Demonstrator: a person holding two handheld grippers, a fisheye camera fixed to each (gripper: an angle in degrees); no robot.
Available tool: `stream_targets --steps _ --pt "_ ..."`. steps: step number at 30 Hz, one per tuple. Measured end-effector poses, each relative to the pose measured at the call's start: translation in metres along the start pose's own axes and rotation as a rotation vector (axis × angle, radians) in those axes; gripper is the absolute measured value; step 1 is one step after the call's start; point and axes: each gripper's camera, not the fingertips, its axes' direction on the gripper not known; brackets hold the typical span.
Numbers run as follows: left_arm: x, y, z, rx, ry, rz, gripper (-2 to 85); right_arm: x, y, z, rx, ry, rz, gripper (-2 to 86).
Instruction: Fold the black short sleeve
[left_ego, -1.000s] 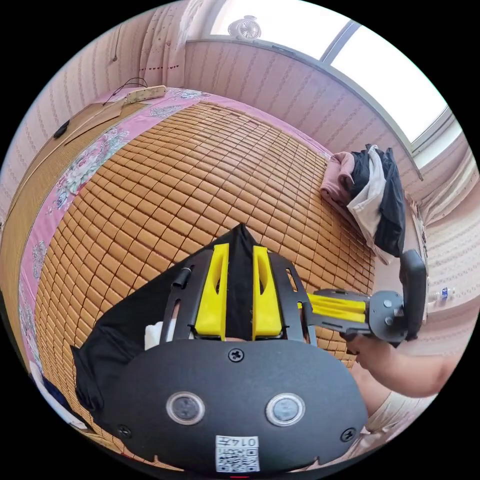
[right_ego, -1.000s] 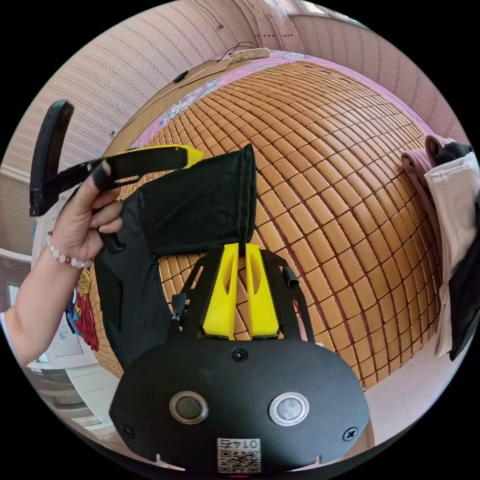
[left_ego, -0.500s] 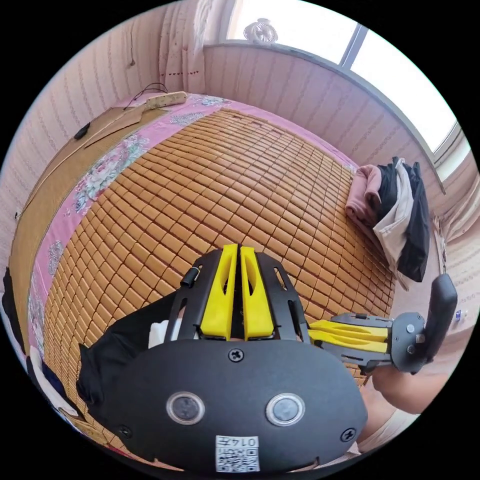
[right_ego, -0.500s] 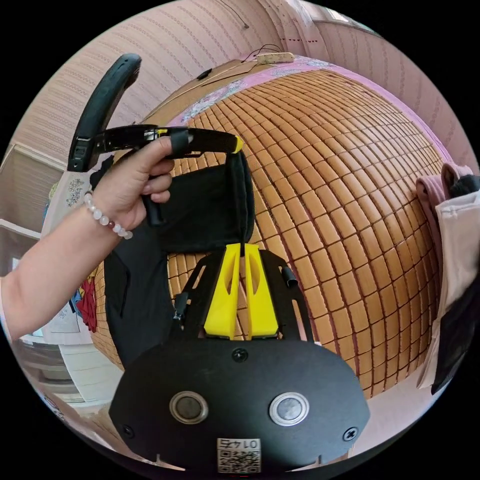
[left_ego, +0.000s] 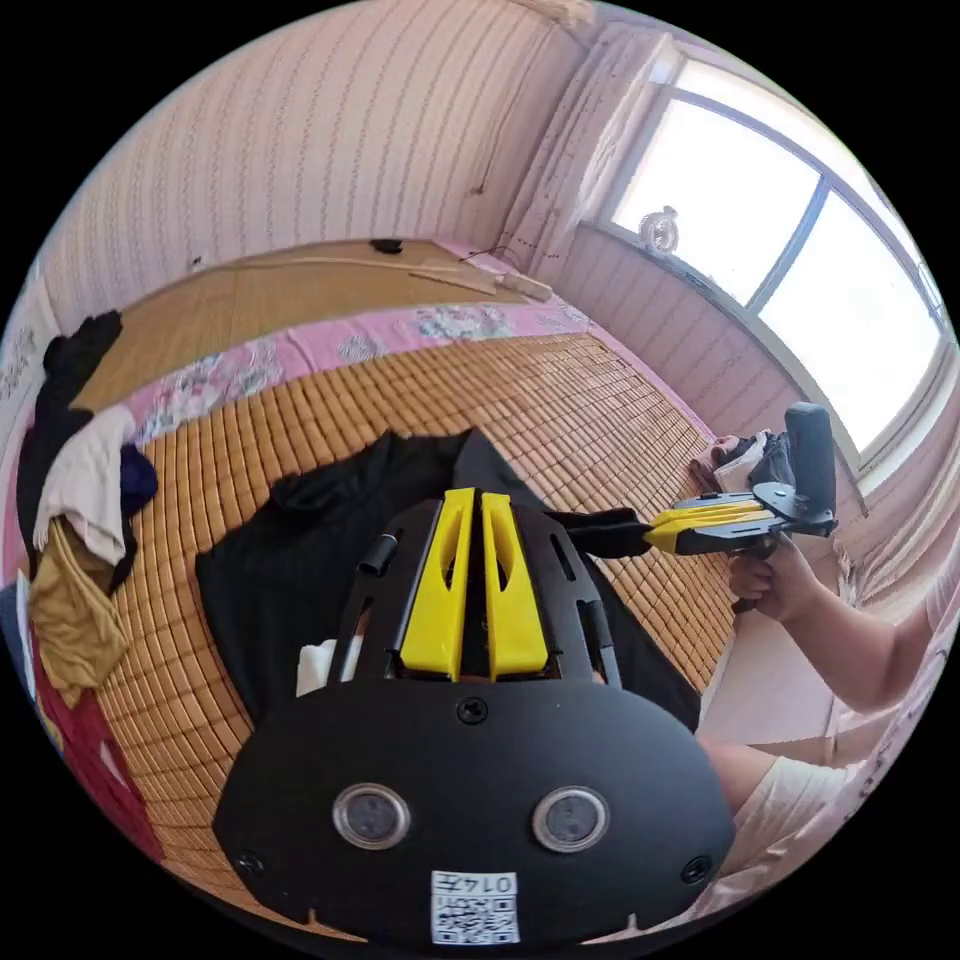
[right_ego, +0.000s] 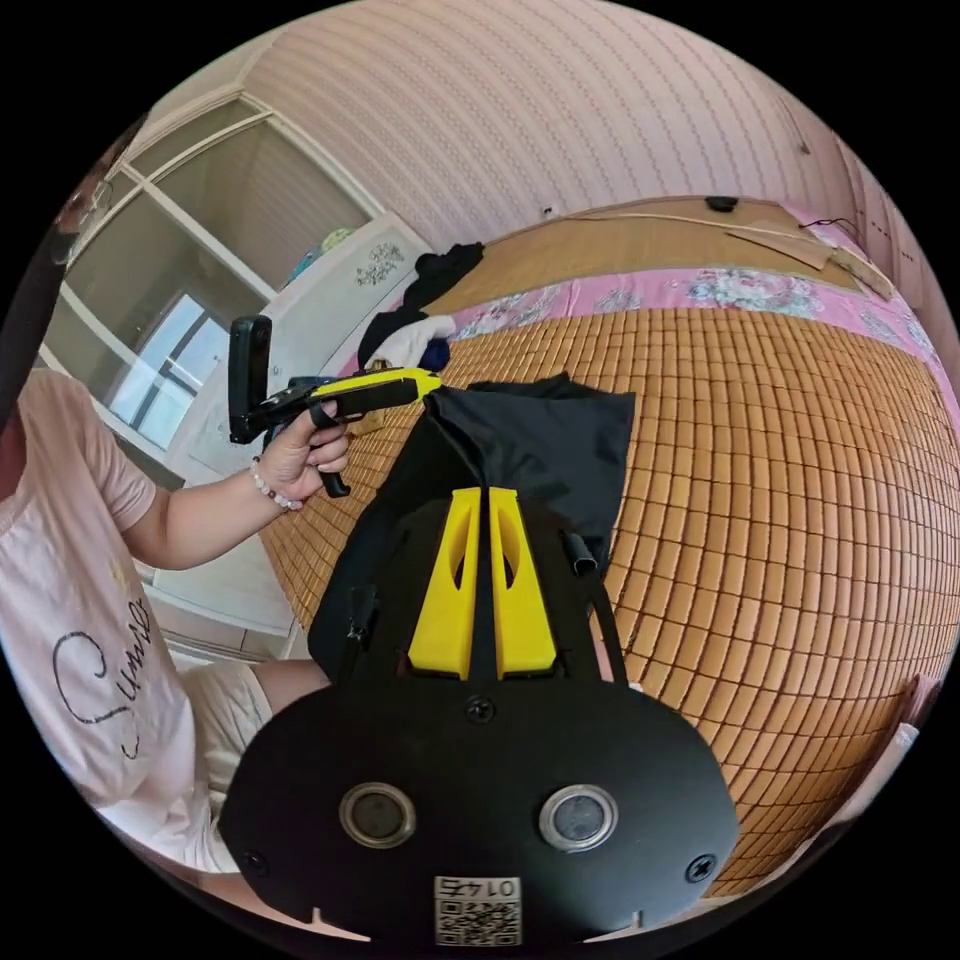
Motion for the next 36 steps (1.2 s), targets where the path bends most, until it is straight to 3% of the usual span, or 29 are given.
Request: stream_targets --steps 6,17,22,26,32,36 --pt "-0.049 0.060 0.015 -0.171 -0.012 -0.172 3.8 -0.009 0.021 0.063 -0.295 0.067 0.012 0.2" --pt "-0.047 0.048 0.030 -0.289 -0.116 0.004 4.5 -0.019 -0.020 0.081 -0.335 0.152 -0.064 0.3" --pt "-0.066 0.056 0.015 -0.266 -0.046 -0.075 4.8 0.000 -0.068 0.068 -0.208 0.145 -0.012 2.1" --pt "-0.098 0.054 -0.037 -0.100 -0.085 -0.142 5.3 0.032 -0.128 0.061 -0.139 0.226 -0.028 9.4" --pt "-0.189 0.042 -0.070 -0.042 -0.276 -0.263 6.6 0.094 -0.192 0.079 -0.183 0.305 0.109 12.7" --pt "-0.227 0.030 -0.065 -0.085 -0.242 -0.308 9.0 0.108 -0.206 0.095 -0.227 0.338 0.178 10.3"
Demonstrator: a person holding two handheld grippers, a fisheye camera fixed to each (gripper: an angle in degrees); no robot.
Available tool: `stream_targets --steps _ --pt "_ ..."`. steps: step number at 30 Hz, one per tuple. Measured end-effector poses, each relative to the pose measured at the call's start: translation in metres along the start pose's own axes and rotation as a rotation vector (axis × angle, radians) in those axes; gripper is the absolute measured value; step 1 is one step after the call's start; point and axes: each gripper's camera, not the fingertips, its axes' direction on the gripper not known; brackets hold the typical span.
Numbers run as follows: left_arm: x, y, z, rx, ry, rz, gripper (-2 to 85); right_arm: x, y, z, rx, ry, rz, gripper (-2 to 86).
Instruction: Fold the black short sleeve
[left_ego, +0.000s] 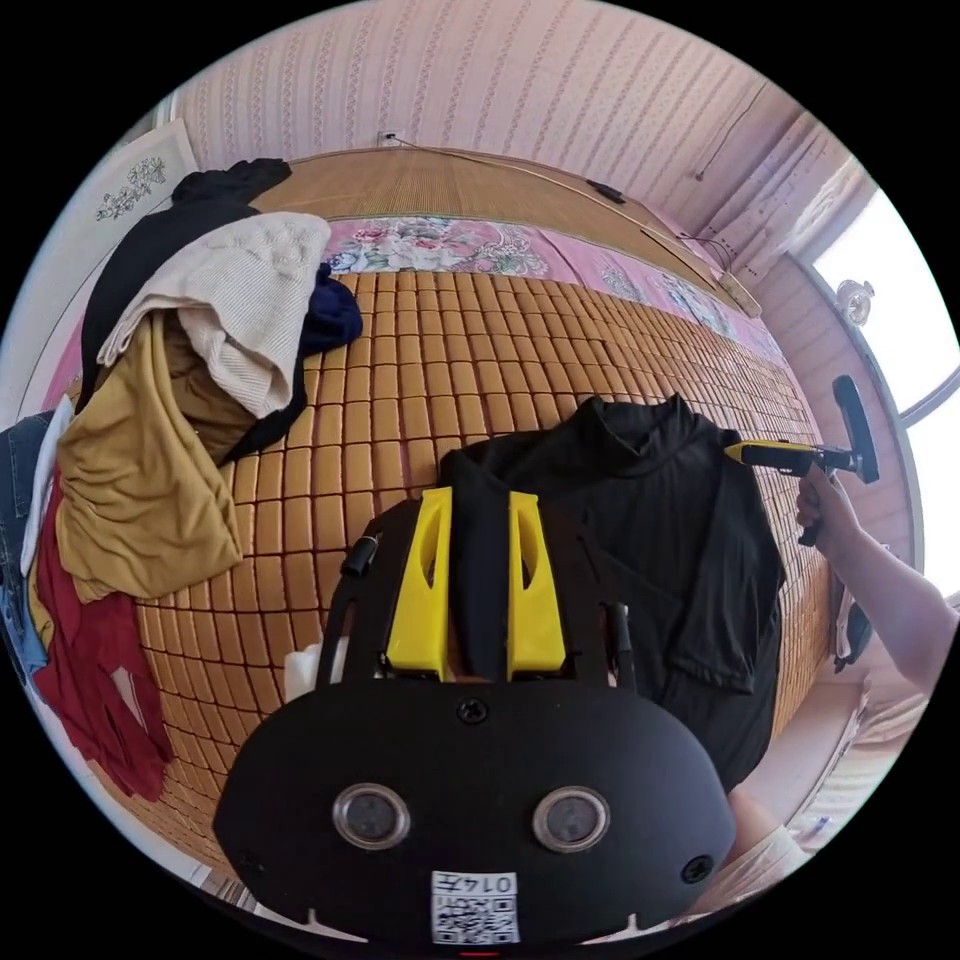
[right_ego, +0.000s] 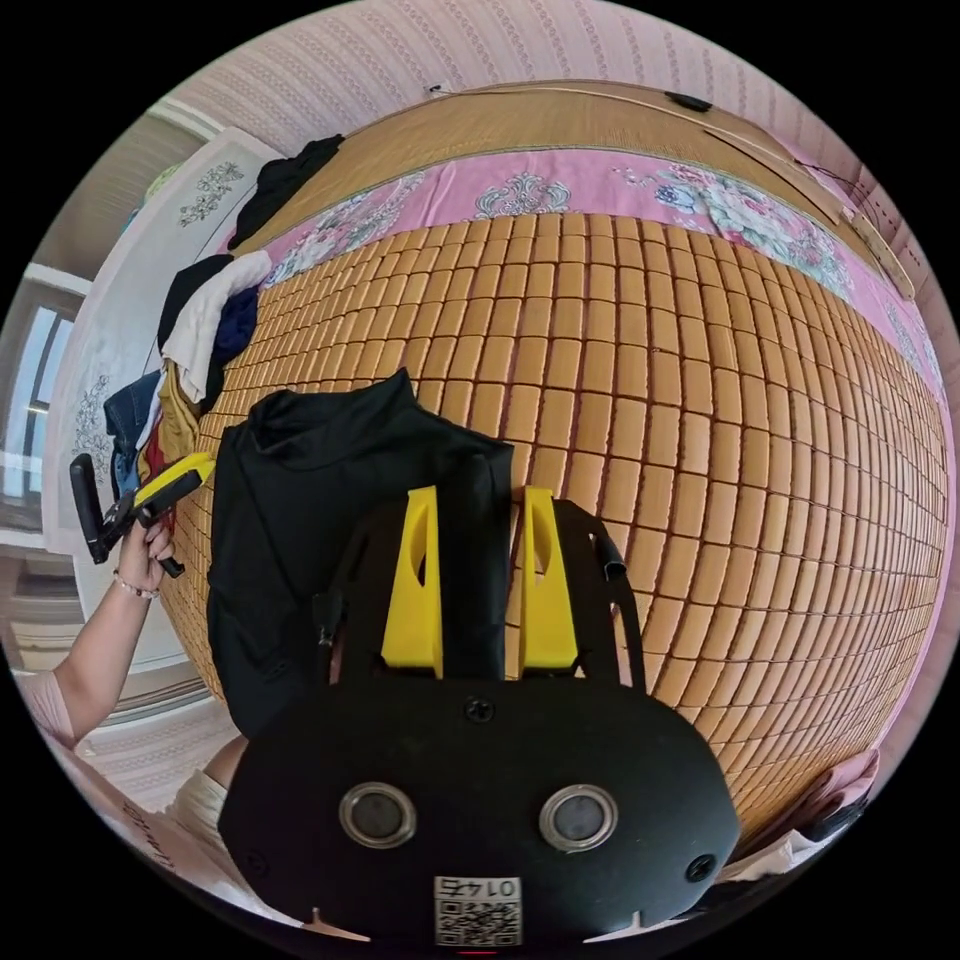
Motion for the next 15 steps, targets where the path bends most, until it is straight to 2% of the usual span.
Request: stream_targets --steps 4,6,9,15 --pt "-0.009 -0.007 0.009 -0.061 -0.055 0.010 7.4 -0.003 -0.005 0.001 -0.019 0.046 -0.025 7.3" --pt "-0.006 -0.007 0.006 -0.090 -0.064 0.086 3.5 0.002 -0.009 -0.002 -0.031 0.052 0.002 4.6" --pt "-0.004 -0.002 -0.001 -0.106 -0.086 0.156 0.0 0.006 -0.010 -0.011 -0.010 -0.065 -0.027 2.0" --pt "-0.023 0.000 -0.040 -0.001 -0.024 0.121 -0.9 0.014 -0.022 -0.029 0.024 -0.070 -0.034 0.8"
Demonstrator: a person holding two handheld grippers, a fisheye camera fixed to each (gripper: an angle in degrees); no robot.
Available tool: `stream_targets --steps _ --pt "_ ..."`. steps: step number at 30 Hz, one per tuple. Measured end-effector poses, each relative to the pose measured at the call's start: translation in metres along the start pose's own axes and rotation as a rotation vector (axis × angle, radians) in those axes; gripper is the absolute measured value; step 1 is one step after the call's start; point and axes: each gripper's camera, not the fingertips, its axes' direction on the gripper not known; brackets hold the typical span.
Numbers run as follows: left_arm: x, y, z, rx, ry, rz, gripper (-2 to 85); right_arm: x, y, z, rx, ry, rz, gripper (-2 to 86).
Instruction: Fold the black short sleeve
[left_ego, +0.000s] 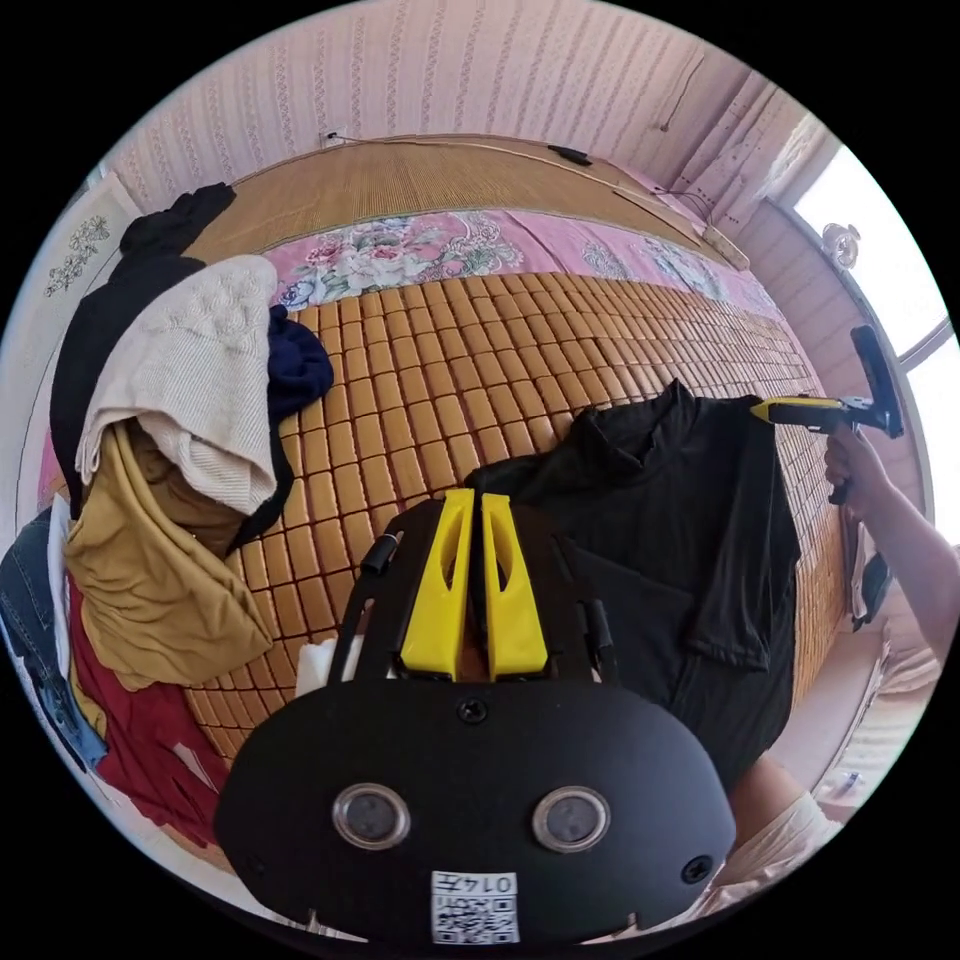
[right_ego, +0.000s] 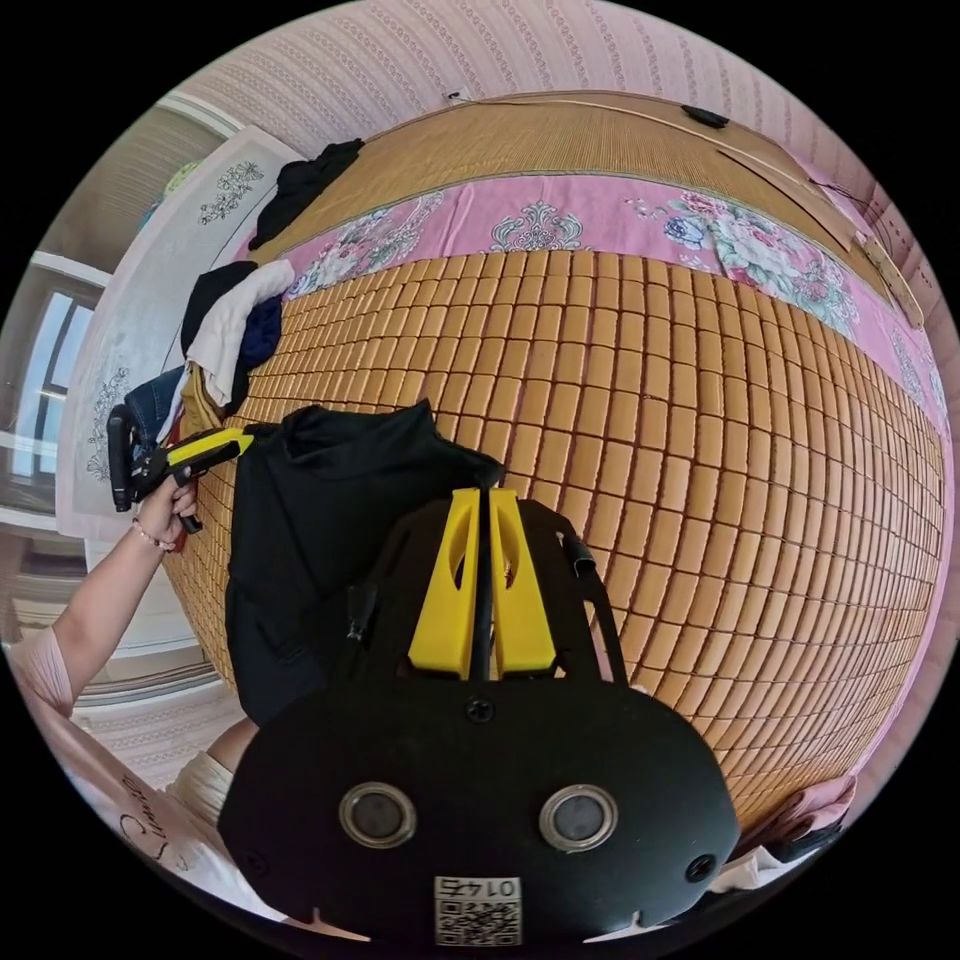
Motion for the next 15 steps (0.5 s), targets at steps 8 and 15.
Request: stream_targets --steps 8,15 --pt "-0.003 0.014 -0.085 0.204 0.102 0.060 -1.0 -0.002 -0.005 -0.068 0.173 -0.144 -0.054 0.6" --pt "0.014 0.157 -0.149 0.139 0.278 0.169 -1.0 -0.023 0.133 -0.110 0.187 -0.305 -0.159 0.6"
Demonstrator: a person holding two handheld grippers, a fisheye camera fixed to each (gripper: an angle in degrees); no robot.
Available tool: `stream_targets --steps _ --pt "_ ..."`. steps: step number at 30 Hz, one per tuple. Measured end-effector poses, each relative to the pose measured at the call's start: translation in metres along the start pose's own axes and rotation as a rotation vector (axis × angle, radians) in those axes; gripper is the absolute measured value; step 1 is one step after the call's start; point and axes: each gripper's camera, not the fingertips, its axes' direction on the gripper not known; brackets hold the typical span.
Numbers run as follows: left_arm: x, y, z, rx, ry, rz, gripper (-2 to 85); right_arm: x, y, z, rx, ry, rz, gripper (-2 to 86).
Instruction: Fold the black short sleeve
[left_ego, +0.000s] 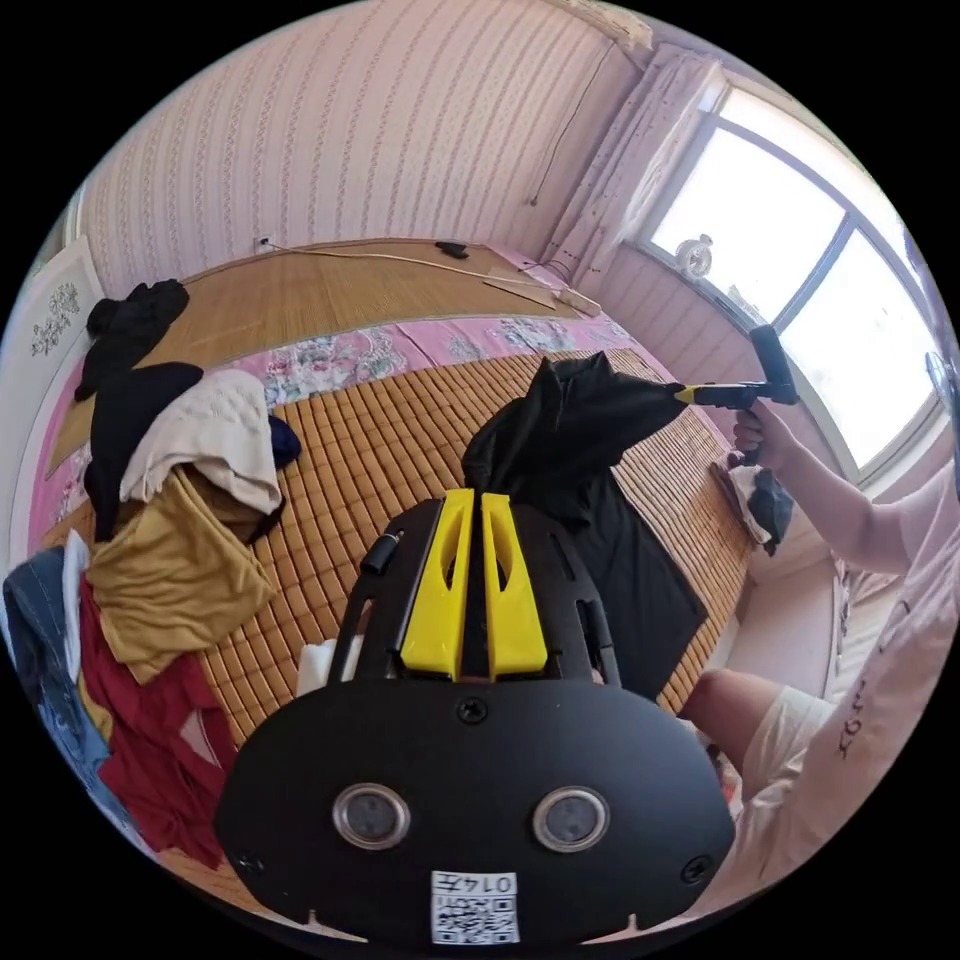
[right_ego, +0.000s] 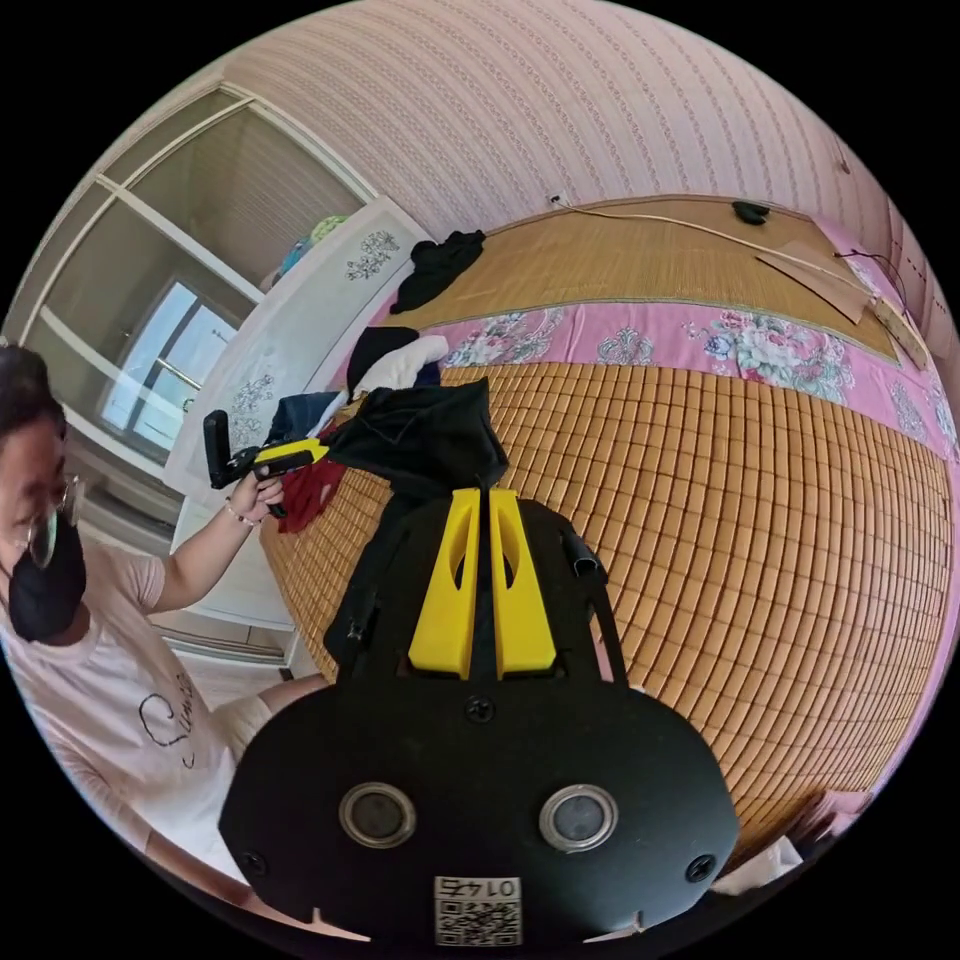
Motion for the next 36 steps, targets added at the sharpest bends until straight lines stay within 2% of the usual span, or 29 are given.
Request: stream_targets --steps 4,6,10,14,17,23,28,30,32,36 --pt "0.016 0.092 0.008 -0.121 0.037 -0.127 -1.0 0.000 0.092 0.018 -0.096 0.010 0.111 0.7" --pt "0.018 0.145 0.029 -0.198 0.062 -0.228 -1.0 0.020 0.150 0.054 -0.184 0.004 0.249 0.7" --pt "0.017 0.200 0.062 -0.269 0.063 -0.316 -1.0 0.040 0.207 0.107 -0.275 0.014 0.389 0.8" --pt "0.020 0.223 0.055 -0.238 0.085 -0.312 -1.0 0.021 0.216 0.116 -0.243 0.105 0.304 0.8" --pt "0.033 0.235 0.034 -0.225 0.079 -0.288 -0.9 0.005 0.219 0.106 -0.196 0.088 0.249 0.7" --pt "0.064 0.274 0.052 -0.304 -0.117 -0.224 -0.2 -0.008 0.242 0.158 -0.319 0.198 0.191 0.9" --pt "0.089 0.297 0.047 -0.261 -0.243 -0.211 4.4 -0.023 0.256 0.170 -0.290 0.288 0.181 1.2" --pt "0.105 0.310 0.027 -0.214 -0.310 -0.211 5.5 -0.038 0.266 0.165 -0.298 0.384 0.150 1.2" --pt "0.121 0.318 0.011 -0.156 -0.323 -0.192 5.1 -0.054 0.272 0.158 -0.265 0.453 0.123 1.0" --pt "0.164 0.325 0.009 -0.128 -0.235 -0.125 4.9 -0.095 0.269 0.170 -0.196 0.349 0.013 2.1"
